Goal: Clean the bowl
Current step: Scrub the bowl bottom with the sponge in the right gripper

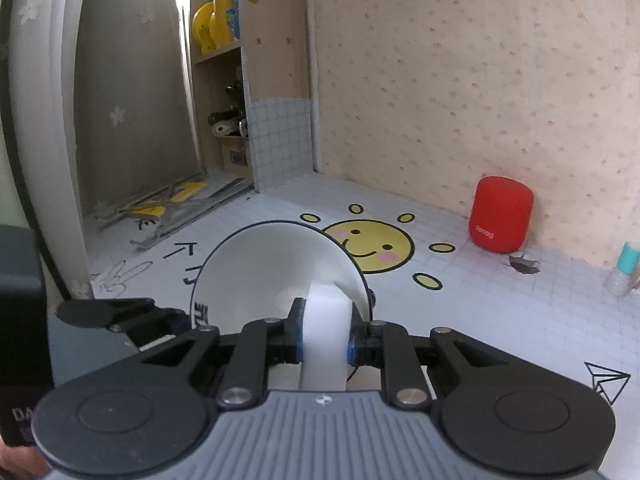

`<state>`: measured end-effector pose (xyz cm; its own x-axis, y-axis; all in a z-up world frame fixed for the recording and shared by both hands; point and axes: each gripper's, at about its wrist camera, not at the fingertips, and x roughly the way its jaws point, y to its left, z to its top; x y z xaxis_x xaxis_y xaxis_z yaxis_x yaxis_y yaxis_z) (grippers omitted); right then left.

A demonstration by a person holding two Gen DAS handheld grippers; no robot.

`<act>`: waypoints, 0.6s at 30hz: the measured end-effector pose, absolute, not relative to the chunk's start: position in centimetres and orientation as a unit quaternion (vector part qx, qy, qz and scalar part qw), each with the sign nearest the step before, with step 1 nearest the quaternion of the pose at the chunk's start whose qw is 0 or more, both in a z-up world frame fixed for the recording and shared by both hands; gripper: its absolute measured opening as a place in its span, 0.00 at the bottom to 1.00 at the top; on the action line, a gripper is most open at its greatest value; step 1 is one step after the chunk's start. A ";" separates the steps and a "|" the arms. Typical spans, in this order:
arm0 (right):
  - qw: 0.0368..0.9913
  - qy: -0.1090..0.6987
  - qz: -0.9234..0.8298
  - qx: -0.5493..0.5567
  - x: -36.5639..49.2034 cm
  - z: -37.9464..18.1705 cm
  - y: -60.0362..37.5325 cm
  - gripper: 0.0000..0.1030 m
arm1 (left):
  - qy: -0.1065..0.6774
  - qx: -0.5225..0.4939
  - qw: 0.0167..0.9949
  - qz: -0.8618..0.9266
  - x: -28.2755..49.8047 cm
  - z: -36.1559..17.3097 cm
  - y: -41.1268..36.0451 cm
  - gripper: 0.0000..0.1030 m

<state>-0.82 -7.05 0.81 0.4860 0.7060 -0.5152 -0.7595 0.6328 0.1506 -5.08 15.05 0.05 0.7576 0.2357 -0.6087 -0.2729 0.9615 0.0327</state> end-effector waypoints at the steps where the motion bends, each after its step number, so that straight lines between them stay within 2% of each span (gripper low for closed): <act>1: 0.861 0.275 0.426 -0.048 -0.8 0.8 -7.1 0.17 | 0.321 -0.030 0.937 0.135 -5.1 0.0 15.0 0.44; 18: 0.862 0.258 0.431 -0.066 0.4 2.0 -4.6 0.17 | 0.315 -0.034 0.938 0.138 -4.0 -0.3 14.0 0.44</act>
